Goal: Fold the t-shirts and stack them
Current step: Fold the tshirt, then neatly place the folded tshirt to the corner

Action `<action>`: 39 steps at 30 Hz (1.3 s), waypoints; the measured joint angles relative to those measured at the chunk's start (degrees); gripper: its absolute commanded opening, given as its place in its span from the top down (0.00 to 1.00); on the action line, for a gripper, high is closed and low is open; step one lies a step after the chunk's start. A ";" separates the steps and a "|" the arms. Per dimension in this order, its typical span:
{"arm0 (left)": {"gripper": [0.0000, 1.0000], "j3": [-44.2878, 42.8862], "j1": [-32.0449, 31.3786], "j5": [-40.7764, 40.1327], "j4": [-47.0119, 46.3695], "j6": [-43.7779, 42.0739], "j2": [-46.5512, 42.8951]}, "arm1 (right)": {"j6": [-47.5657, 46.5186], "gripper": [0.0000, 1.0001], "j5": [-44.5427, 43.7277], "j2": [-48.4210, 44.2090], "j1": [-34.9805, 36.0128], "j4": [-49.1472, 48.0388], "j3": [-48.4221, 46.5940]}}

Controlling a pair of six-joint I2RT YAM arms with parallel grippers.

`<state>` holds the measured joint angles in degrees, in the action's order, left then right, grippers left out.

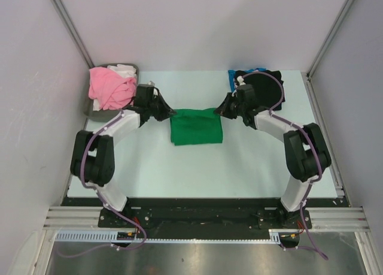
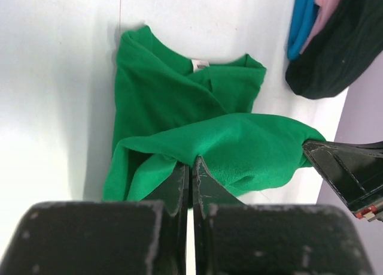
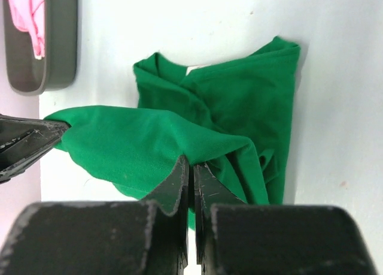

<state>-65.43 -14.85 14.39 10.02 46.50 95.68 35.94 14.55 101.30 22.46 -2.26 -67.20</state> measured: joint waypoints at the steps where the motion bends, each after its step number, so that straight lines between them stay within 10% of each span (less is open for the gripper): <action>1: 1.00 -0.96 0.13 0.31 -0.37 -0.07 1.95 | 0.13 1.00 0.24 1.33 -0.42 -0.26 -0.72; 4: 0.96 -3.43 0.28 0.96 -0.96 -0.11 7.30 | 0.59 0.99 0.92 5.33 -1.40 -0.63 -2.64; 5: 0.82 -4.22 0.35 1.05 -1.07 -0.09 9.16 | 0.74 0.83 1.03 6.80 -1.68 -0.66 -3.37; 6: 0.46 -4.94 0.37 1.07 -1.27 -0.07 10.91 | 0.98 0.73 1.09 8.39 -1.92 -0.66 -4.20; 9: 0.01 -7.26 0.83 1.33 -1.64 0.07 15.50 | 1.77 0.33 1.25 13.31 -2.60 -0.37 -7.80; 13: 0.00 -11.78 3.13 1.20 -0.31 1.01 19.34 | 2.25 0.00 0.96 19.15 -4.33 0.00 -14.75; 22: 0.00 -12.83 5.11 -1.18 4.61 -2.19 4.33 | -11.91 0.00 -6.47 7.02 -1.92 8.24 -21.94; 32: 0.00 17.84 3.69 -2.10 4.46 -3.43 -20.79 | -44.89 0.00 -33.55 -10.82 31.34 15.10 -13.90; 39: 0.00 33.29 1.60 -9.57 4.61 -1.29 -33.88 | -58.31 0.00 -45.70 -6.82 35.76 18.91 -2.86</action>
<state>-32.14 -13.26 4.82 14.63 45.21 61.80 -22.37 -31.16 94.48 58.22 16.64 -70.06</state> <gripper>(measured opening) 0.996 0.994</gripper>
